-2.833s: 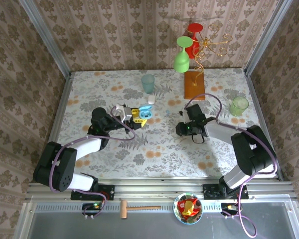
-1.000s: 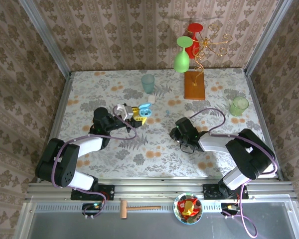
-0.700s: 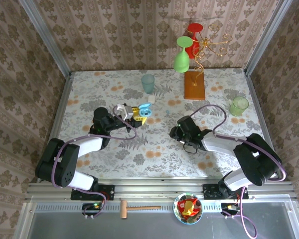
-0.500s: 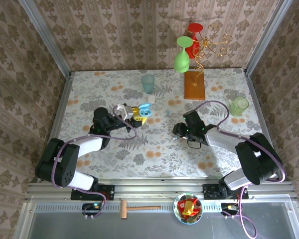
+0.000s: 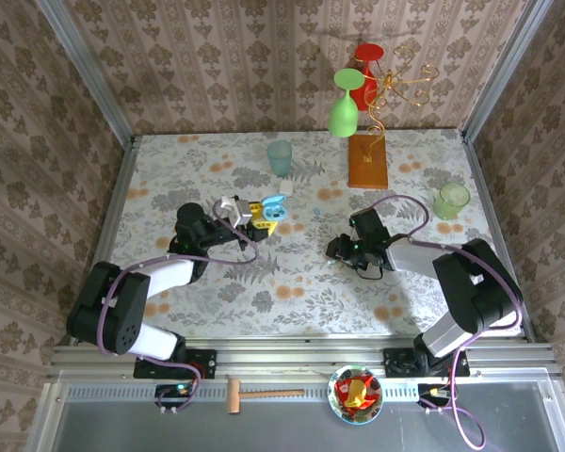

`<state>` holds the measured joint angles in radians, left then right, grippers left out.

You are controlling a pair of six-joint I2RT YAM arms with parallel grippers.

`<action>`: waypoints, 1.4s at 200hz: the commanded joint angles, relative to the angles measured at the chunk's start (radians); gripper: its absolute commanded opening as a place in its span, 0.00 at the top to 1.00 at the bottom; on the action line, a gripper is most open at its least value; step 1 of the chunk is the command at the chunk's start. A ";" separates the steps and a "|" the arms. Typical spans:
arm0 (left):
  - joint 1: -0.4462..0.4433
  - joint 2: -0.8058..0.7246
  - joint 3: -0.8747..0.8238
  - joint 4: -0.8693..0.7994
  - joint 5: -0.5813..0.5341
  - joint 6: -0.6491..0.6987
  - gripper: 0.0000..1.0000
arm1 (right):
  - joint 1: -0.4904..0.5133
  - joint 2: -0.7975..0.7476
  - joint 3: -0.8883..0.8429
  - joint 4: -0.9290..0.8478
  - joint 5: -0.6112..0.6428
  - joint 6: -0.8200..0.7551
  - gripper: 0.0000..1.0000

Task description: Insert the wireless bluetooth earbuds into the charging case

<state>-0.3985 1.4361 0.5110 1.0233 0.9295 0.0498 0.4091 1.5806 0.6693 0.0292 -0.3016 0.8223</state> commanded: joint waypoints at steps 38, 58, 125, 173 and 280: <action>0.003 -0.028 0.020 -0.011 0.004 0.028 0.74 | -0.002 0.045 -0.019 0.057 -0.058 0.023 0.72; 0.004 -0.028 0.020 -0.010 0.005 0.028 0.74 | -0.003 0.056 -0.010 0.039 -0.050 0.010 0.75; 0.003 -0.022 0.026 -0.011 0.005 0.033 0.74 | 0.001 0.072 0.018 -0.050 0.005 -0.049 0.86; 0.003 -0.009 0.027 0.002 0.007 0.029 0.74 | 0.042 0.088 0.080 -0.125 0.050 -0.089 0.79; 0.008 -0.010 0.012 0.021 0.007 0.021 0.74 | 0.079 0.083 0.104 -0.134 0.033 -0.132 0.72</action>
<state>-0.3973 1.4353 0.5110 1.0214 0.9298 0.0608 0.4816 1.6463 0.7650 -0.0628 -0.2691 0.7120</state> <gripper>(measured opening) 0.332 0.276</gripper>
